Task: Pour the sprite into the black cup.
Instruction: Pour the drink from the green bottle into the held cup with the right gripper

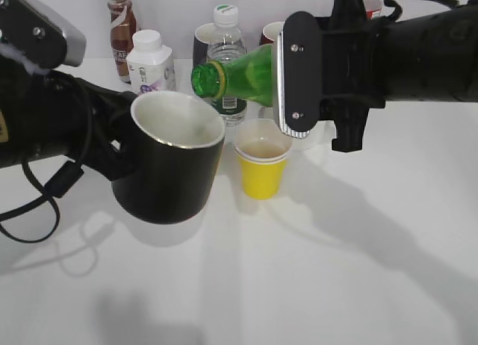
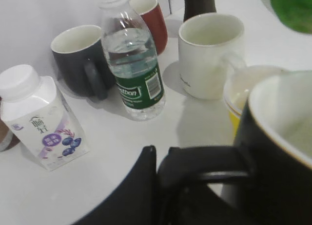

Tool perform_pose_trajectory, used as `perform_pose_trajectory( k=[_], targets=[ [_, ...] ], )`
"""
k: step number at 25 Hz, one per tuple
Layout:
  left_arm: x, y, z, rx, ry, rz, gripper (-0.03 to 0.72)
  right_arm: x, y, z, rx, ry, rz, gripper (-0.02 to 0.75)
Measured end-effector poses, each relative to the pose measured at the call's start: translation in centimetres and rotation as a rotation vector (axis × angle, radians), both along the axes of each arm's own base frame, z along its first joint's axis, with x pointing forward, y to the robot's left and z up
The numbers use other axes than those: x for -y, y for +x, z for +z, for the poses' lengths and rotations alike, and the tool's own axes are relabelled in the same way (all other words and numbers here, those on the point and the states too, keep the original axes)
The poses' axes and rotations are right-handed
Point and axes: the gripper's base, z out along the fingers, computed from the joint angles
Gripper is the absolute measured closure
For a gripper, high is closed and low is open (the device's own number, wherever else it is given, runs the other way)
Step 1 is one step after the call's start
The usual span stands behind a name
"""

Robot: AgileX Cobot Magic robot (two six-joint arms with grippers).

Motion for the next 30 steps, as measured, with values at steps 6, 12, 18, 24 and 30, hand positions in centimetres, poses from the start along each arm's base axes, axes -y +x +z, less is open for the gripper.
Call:
perform_pose_trajectory(
  k=[6,12,18,24,30],
  targets=[
    [1.0,-0.8,-0.1,-0.007,0.02,-0.05,0.648,-0.2,0.3,0.7,0.057,-0.038,0.03,0.351],
    [1.1,-0.6,0.1,-0.031,0.051,-0.037,0.648,-0.1,0.3,0.8,0.088,-0.078,0.052,0.351],
    [1.2,0.0,0.9,-0.047,0.081,-0.008,0.648,-0.1,0.4,0.8,0.117,-0.114,0.074,0.351],
    [1.9,-0.7,0.8,-0.058,0.095,-0.04,0.648,0.1,0.5,0.7,0.153,-0.189,0.088,0.352],
    [2.0,-0.8,0.7,-0.062,0.101,-0.046,0.648,0.2,0.5,0.8,0.188,-0.242,0.11,0.352]
  ],
)
